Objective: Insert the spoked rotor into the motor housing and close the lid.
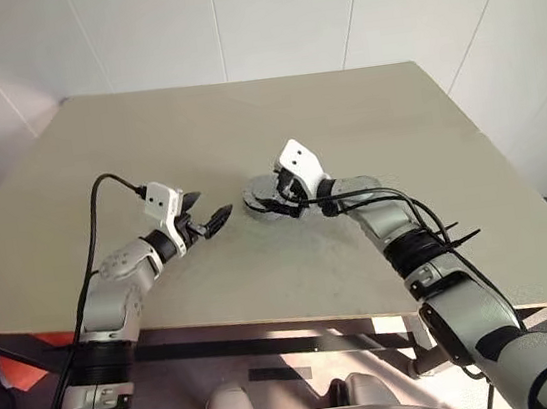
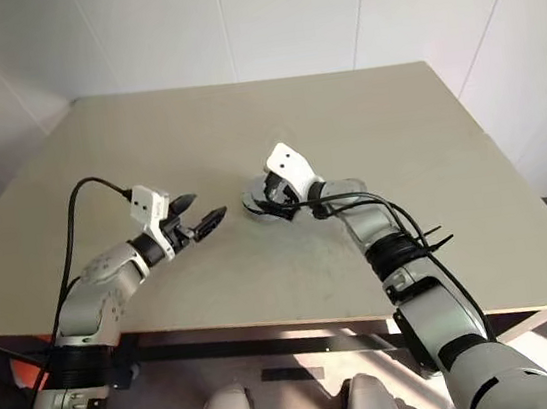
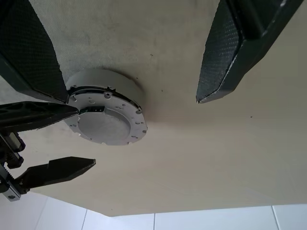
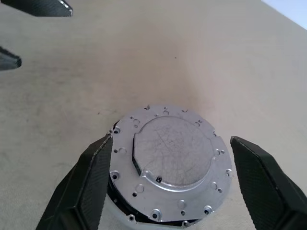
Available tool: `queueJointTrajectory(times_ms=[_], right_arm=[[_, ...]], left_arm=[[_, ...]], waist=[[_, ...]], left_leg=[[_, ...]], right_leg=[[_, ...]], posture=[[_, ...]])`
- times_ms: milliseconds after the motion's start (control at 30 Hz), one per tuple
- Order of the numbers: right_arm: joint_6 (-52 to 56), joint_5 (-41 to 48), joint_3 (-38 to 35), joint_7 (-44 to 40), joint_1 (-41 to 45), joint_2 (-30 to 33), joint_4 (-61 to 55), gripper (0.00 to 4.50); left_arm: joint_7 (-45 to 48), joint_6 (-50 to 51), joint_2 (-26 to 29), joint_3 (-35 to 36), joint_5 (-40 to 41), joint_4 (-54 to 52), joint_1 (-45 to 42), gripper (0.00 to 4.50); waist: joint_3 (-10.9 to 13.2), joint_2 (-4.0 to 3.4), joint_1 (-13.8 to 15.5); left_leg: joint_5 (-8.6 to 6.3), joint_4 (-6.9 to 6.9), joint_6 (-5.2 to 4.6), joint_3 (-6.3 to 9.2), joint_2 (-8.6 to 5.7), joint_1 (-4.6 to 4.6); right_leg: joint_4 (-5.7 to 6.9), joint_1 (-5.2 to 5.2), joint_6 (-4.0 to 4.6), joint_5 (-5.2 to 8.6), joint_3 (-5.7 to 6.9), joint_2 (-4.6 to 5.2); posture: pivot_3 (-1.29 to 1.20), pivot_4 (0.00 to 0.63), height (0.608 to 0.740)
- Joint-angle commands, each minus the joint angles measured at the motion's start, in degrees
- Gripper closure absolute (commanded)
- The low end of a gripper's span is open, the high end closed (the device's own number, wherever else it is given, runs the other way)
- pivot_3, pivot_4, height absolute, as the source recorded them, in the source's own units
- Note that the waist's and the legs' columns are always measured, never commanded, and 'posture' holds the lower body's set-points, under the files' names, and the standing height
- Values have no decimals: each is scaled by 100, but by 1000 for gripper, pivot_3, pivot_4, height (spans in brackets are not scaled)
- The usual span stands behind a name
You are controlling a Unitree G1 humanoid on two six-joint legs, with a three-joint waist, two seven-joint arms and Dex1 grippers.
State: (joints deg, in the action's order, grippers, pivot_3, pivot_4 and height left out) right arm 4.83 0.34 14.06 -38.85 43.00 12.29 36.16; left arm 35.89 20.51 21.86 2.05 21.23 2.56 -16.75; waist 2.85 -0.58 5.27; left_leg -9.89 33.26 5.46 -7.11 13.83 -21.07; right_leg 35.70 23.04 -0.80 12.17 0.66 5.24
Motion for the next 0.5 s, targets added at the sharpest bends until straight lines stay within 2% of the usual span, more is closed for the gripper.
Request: queueJointTrajectory(times_ms=[33, 233, 500], right_arm=[[-40, 69, -190, 57, 274, -156, 202, 10], [-181, 62, -411, 183, 541, -403, 980, 10], [-175, 81, -646, 158, 698, -467, 1353, 10]], left_arm=[[38, 31, 6, 63, 63, -246, 33, 0], [15, 106, -63, -18, 37, -424, 170, 0], [25, 210, -74, -21, 36, -570, 282, 0]], waist=[[0, 0, -2], [0, -1, -2], [0, -1, -9]], left_leg=[[-1, 0, -1, 0, 0, 0], [-5, 0, -9, 0, 0, -1], [-8, -1, -14, -1, 0, 0]], right_leg=[[0, 0, 0, 0, 0, 0], [0, 2, 2, 1, 0, 0], [0, 2, 3, 2, 0, 0]], posture=[[0, 0, 740], [0, 0, 740], [0, 0, 740]])
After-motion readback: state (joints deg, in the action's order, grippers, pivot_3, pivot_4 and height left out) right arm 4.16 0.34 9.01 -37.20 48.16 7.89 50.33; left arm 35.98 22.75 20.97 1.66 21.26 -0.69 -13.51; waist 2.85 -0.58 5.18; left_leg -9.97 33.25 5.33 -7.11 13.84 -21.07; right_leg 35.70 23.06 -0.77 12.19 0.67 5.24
